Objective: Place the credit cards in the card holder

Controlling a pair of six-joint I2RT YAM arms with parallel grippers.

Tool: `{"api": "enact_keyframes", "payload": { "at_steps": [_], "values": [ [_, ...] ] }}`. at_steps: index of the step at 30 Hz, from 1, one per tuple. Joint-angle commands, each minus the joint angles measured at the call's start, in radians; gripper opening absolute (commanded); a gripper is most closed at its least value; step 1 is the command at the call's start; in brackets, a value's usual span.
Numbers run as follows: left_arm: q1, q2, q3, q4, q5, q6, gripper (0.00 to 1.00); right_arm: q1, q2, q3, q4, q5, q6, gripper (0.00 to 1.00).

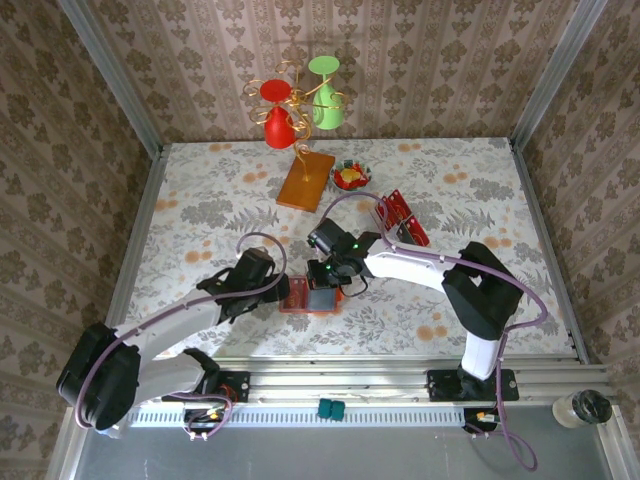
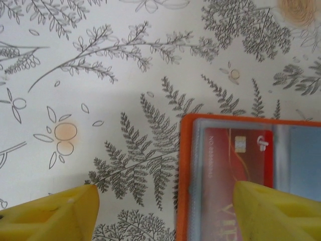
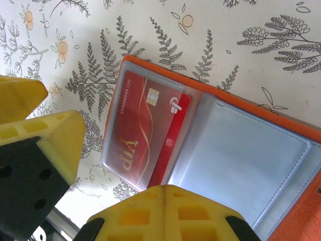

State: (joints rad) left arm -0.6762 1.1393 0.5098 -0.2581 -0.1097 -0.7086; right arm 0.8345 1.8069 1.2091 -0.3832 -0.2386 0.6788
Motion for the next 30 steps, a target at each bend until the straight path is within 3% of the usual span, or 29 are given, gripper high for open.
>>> {"api": "enact_keyframes", "payload": {
  "at_steps": [1, 8, 30],
  "values": [
    [0.012, 0.036, 0.041, -0.055, -0.03, 0.044, 0.69, 0.0, 0.012, 0.01, -0.016, -0.015, -0.013, 0.05],
    [0.01, 0.108, 0.07, -0.121, -0.083, 0.098, 0.59, 0.022, 0.08, 0.055, -0.037, -0.003, -0.014, 0.03],
    [-0.005, 0.232, 0.067, -0.065, -0.062, 0.128, 0.5, 0.038, 0.175, 0.115, -0.046, -0.007, -0.018, 0.02]
  ]
}}
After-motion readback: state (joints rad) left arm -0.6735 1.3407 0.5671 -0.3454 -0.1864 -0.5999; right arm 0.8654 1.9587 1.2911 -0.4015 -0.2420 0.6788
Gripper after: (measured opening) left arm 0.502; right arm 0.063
